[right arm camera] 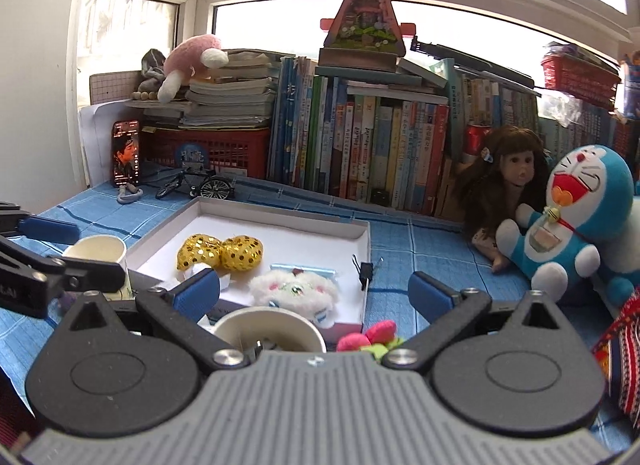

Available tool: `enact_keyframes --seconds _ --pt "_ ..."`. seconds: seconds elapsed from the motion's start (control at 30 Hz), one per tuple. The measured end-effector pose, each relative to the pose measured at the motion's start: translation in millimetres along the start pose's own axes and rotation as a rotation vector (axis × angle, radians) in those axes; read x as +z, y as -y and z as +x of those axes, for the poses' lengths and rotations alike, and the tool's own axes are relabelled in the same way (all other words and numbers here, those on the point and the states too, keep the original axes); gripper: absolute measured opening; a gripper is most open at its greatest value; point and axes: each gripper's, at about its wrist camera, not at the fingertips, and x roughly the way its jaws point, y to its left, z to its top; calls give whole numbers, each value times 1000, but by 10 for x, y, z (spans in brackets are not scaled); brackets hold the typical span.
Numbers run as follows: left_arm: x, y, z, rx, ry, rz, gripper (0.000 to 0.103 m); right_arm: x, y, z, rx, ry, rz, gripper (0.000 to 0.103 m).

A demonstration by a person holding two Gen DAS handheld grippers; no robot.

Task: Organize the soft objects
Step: 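Move both grippers back toward the remaining items on the cloth, then grasp the green checked sock with the left gripper while the right gripper grasps the blue floral pouch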

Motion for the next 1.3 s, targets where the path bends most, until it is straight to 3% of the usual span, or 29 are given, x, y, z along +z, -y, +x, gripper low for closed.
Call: enact_keyframes --seconds 0.3,0.43,0.83,1.3 --pt "-450 115 -179 37 60 34 91 -367 -7 -142 -21 68 63 103" --pt "-625 132 -202 24 61 21 84 -527 -14 -180 -55 96 79 103" --pt "-925 273 -137 14 35 109 83 -792 130 -310 -97 171 177 103" --pt "-1037 386 41 17 4 148 79 -1084 164 -141 -245 45 131 103"
